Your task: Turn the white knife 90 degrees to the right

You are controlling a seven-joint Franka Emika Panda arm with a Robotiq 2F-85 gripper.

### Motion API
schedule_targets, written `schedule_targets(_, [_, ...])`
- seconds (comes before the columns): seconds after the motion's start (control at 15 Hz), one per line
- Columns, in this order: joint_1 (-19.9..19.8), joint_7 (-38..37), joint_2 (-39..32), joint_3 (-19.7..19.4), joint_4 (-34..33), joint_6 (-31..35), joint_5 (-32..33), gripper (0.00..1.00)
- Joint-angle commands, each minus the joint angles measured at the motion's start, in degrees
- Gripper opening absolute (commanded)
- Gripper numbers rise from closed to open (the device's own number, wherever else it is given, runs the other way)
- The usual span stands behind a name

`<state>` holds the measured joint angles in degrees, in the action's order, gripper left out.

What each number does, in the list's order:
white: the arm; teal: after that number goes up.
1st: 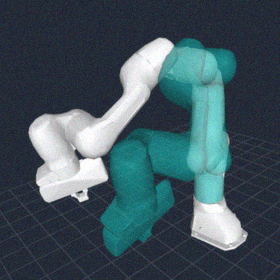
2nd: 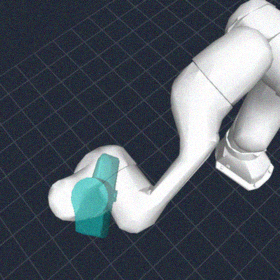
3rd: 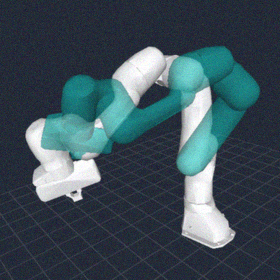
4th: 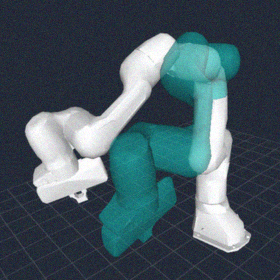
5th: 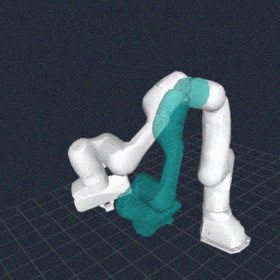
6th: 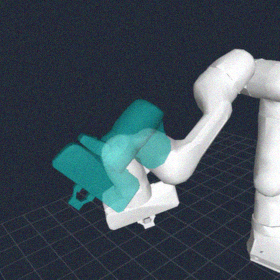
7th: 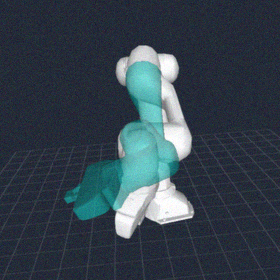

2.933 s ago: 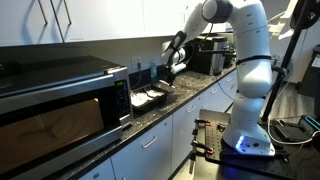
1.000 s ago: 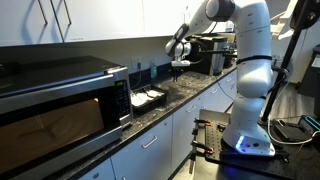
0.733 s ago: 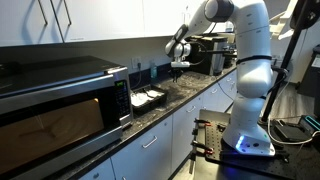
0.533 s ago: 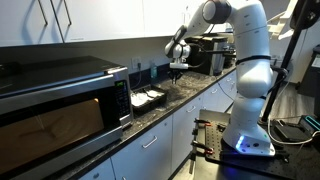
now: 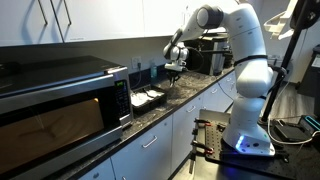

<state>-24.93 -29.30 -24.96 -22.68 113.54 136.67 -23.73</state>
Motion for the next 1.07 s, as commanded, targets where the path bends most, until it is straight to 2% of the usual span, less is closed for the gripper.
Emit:
schedule_targets(0.0, [-0.1,-9.5,-3.5,-1.0,-4.2,-2.4,-1.1,0.03])
schedule_targets(0.13, [-0.8,-13.4,-4.4,-0.5,-5.5,-3.2,-2.1,0.03])
schedule_targets(0.27, [-1.6,-9.0,-3.2,1.4,-4.8,-1.5,-2.6,0.03])
schedule_targets(0.33, [-0.9,-10.5,-3.8,0.3,-4.0,-0.8,-1.1,0.14])
schedule_targets(0.53, [-1.0,-10.4,-3.9,0.9,-4.6,-0.8,-1.2,0.14])
schedule_targets(0.6, [-1.0,-10.4,-3.9,0.9,-4.6,-0.8,-1.3,0.03])
schedule_targets(1.0, [-1.3,-14.5,-5.9,1.2,-6.5,-1.2,-3.8,0.03])
